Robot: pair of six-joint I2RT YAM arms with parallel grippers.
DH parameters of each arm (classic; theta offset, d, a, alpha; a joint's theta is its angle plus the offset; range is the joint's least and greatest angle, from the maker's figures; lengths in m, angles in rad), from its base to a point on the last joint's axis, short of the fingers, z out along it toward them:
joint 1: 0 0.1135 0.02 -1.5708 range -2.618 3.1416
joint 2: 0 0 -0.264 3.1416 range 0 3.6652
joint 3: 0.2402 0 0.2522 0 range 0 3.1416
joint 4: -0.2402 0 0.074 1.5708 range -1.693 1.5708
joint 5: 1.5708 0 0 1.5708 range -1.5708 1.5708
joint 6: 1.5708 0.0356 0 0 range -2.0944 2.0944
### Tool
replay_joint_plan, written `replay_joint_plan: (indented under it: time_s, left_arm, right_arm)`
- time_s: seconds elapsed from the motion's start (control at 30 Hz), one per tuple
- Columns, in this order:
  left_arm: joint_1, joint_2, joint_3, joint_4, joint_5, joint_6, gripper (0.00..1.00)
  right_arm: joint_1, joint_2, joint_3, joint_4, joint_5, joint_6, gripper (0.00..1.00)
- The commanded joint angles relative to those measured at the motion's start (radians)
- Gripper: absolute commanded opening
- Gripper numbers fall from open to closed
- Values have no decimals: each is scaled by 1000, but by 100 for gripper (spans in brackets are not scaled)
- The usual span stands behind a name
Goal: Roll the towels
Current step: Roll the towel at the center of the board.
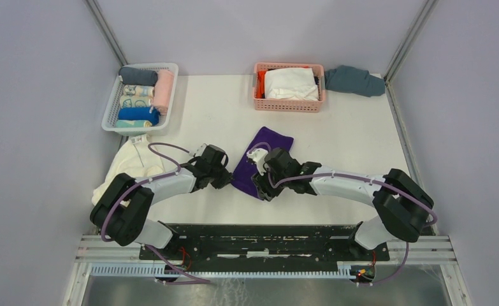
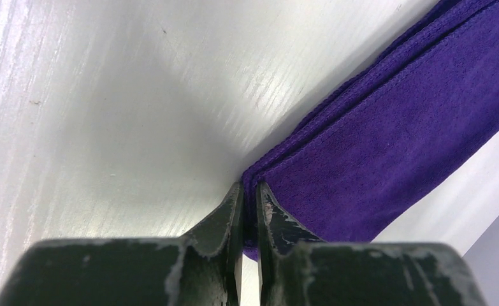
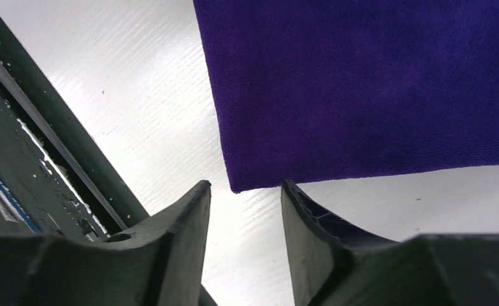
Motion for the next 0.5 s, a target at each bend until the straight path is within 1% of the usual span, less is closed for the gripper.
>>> replay_joint_plan:
  time_s: [0.0,0.13,0.27,0.3,0.37,0.47]
  left_arm:
    - [-7,-2,19,-55,-28,2,8]
    - [-7,-10,18,-59,-24,-2,8]
    - [-7,-14,21,-66,-25,-1,8]
    - [-7,-15,21,-67,-26,-2,8]
    - [-7,-18,21,-69,-26,-2,8]
    - [-8,-22,19,-72,-26,-3,8]
  right_arm:
    - [44,-29,64,-2,107,-71,56]
    - [83,28,113,-1,148,-98,62]
    - [129,96,152,4,182,-117,63]
    - [138,113,161,2,192,-120,62]
    - [151,149,176,-8,211,-121,56]
    - [163,194,181,-22,246,-121,52]
